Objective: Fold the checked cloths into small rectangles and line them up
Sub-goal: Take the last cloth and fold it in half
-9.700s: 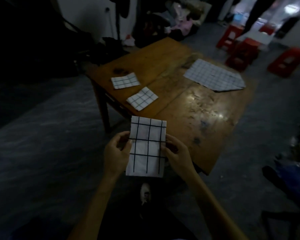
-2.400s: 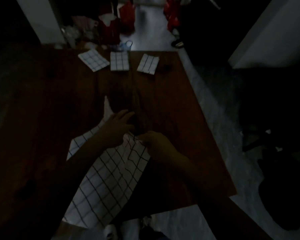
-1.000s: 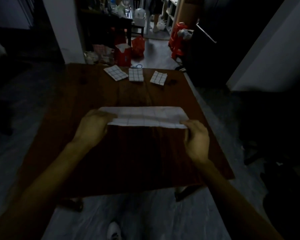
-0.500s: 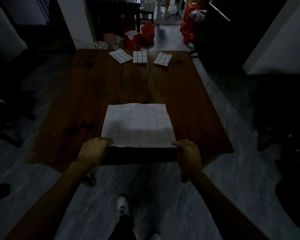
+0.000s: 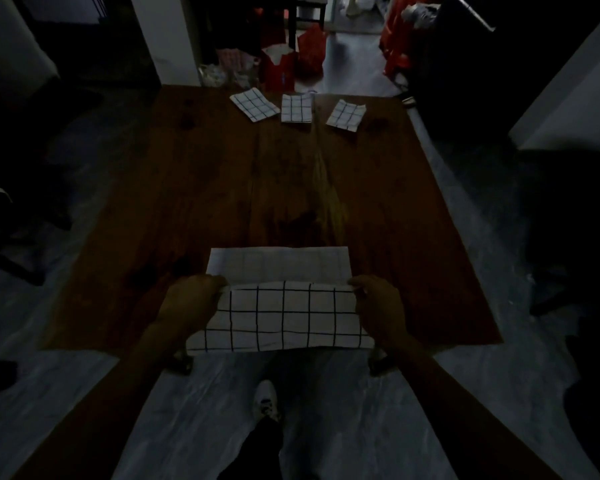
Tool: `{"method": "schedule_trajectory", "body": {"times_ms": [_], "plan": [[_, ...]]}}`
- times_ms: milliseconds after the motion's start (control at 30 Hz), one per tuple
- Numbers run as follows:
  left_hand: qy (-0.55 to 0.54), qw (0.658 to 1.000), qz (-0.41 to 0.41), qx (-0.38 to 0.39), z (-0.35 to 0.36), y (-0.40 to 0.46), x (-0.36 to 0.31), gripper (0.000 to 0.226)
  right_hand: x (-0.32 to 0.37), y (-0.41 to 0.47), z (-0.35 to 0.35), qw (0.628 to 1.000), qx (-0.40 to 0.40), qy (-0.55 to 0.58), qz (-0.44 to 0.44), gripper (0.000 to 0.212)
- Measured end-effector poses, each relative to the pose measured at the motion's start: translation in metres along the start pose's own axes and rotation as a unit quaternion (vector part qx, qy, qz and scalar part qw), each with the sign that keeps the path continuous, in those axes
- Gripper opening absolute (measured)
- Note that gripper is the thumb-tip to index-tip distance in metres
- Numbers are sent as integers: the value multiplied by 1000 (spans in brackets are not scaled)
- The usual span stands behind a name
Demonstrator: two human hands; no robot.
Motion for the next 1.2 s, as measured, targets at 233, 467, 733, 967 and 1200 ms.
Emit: {"method": "schedule_trajectory", "body": {"times_ms": [233,467,733,967,1200], "plan": [[-52,998,23,2,17,92,26,20,-9,77,26,1000,9,-9,28,23],[-39,996,60,-55,36,152,30,2,-28,120,62,992,53,-58,95,30],[-69,994,49,-73,61,139,-18,53,2,91,100,995,49,-76,48,53],[-81,996,34,1,120,88,-42,70,6,34,132,986,144,-74,-32,46],[-62,998,-31,-4,144,53,-35,66,-22,7,137,970,212,-109,-52,61]]}}
Point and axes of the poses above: each hand's wrist, its own y-axis towards the middle knuckle, its own z-axis out of the palm, x = y × z, the point moved 1 cm from there along y, towards the middle knuckle, and after that the axes turned 9 degrees about y, right-handed, at the moved point
